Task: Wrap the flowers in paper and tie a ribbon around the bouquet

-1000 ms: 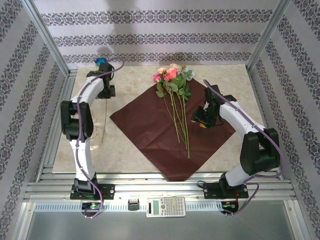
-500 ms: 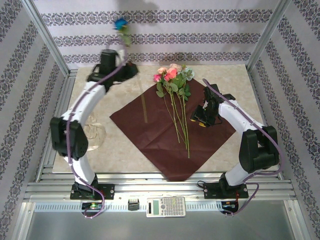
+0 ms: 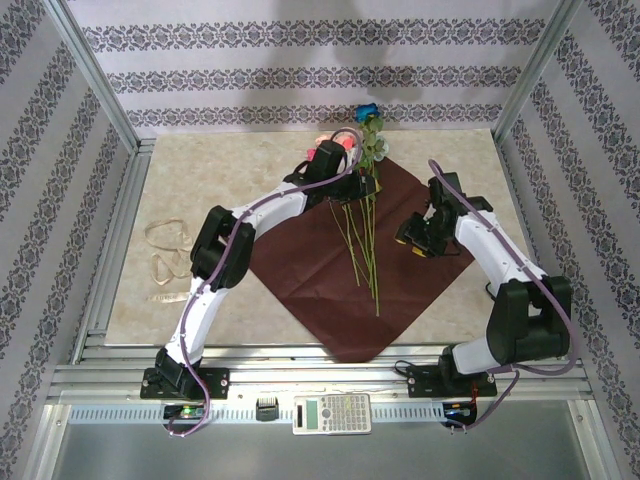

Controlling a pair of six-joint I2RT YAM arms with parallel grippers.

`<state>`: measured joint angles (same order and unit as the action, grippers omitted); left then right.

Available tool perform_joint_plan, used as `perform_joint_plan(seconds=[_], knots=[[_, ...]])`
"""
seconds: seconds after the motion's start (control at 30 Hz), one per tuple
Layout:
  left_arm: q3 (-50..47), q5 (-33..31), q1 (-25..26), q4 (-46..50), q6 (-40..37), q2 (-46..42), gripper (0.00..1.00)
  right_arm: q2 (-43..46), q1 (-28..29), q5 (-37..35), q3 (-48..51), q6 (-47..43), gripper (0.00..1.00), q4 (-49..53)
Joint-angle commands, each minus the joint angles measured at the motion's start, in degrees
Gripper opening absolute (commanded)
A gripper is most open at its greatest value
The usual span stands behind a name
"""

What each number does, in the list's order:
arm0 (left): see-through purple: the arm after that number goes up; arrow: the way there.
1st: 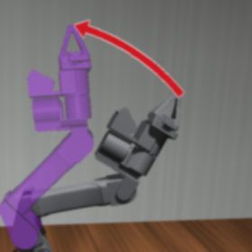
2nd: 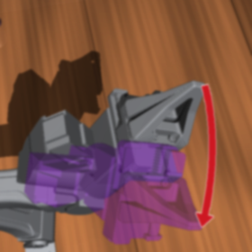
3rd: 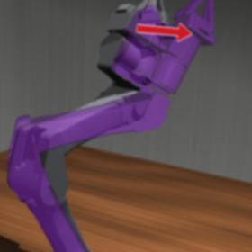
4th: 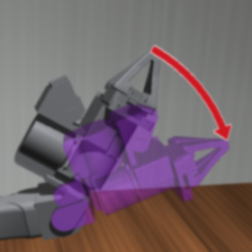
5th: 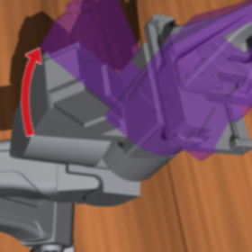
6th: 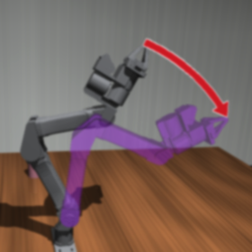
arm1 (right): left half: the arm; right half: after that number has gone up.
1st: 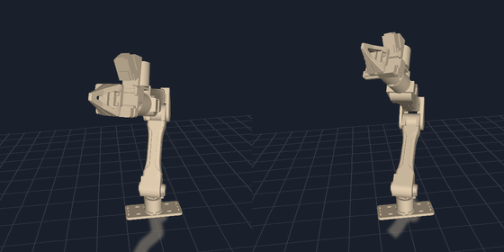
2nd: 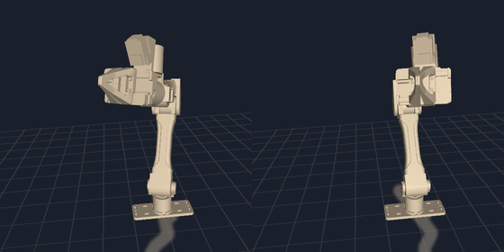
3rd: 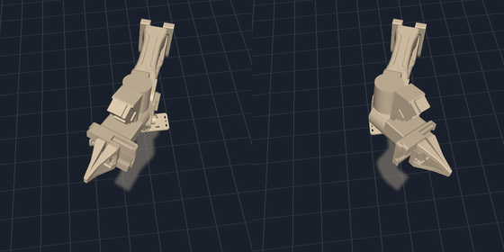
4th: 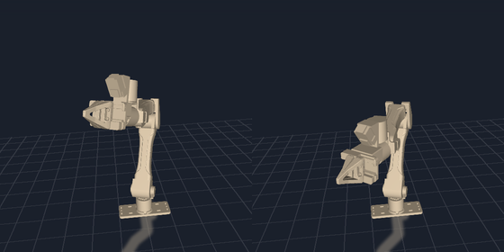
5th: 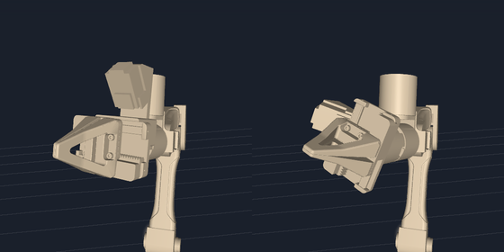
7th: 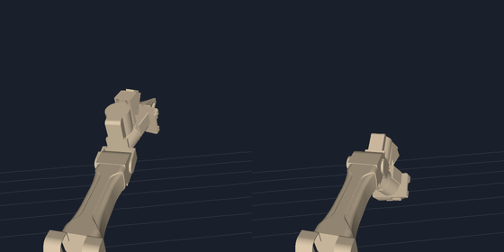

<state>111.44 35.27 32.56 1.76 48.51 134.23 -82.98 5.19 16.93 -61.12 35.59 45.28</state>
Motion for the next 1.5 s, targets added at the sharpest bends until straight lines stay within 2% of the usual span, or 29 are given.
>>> perform_joint_plan(seconds=[0.0, 0.53, 0.57, 0.67, 0.73, 0.77, 0.97, 1.17, 1.47], knots=[[3.9, -1.9, -0.6, 0.9, 0.3, 0.9, 0.0, 2.2, -0.9, 1.1, 1.8, -1.4, 0.46, 1.5], [0.9, -5.6, -1.9, 9.8, -2.3, 2.2, 0.0, 2.7, -1.7, 2.2, 2.3, -1.9, 0.46, 1.8], [0.8, -5.9, -1.9, 10.3, -2.5, 2.2, 0.05, 2.7, -1.7, 2.3, 2.3, -1.9, 0.46, 2.0], [0.8, -7.5, -1.9, 12.7, -2.7, 1.2, 0.34, 2.4, -1.7, 2.6, 2.2, -2.1, 0.47, 2.0], [0.4, -8.7, -2.0, 13.6, -2.3, -0.5, 0.45, 1.9, -1.6, 2.9, 2.1, -2.1, 0.48, 2.1], [-0.3, -9.4, -2.0, 13.8, -1.7, -1.7, 0.47, 1.5, -1.6, 3.0, 2.1, -2.2, 0.48, 2.0], [-10.9, -13.1, -2.1, 14.5, 2.0, -12.3, 0.47, -1.1, -1.5, 3.1, 0.7, -2.5, 0.48, 1.7], [-25.0, -10.8, -2.3, 8.4, 8.1, -19.3, 0.43, -4.0, 0.3, 1.6, -1.2, -3.3, 0.48, 1.1], [-27.7, -10.5, -2.3, 5.1, 13.1, -19.3, 0.36, -14.7, 1.7, -2.4, -12.3, -3.1, 0.48, -0.2]])
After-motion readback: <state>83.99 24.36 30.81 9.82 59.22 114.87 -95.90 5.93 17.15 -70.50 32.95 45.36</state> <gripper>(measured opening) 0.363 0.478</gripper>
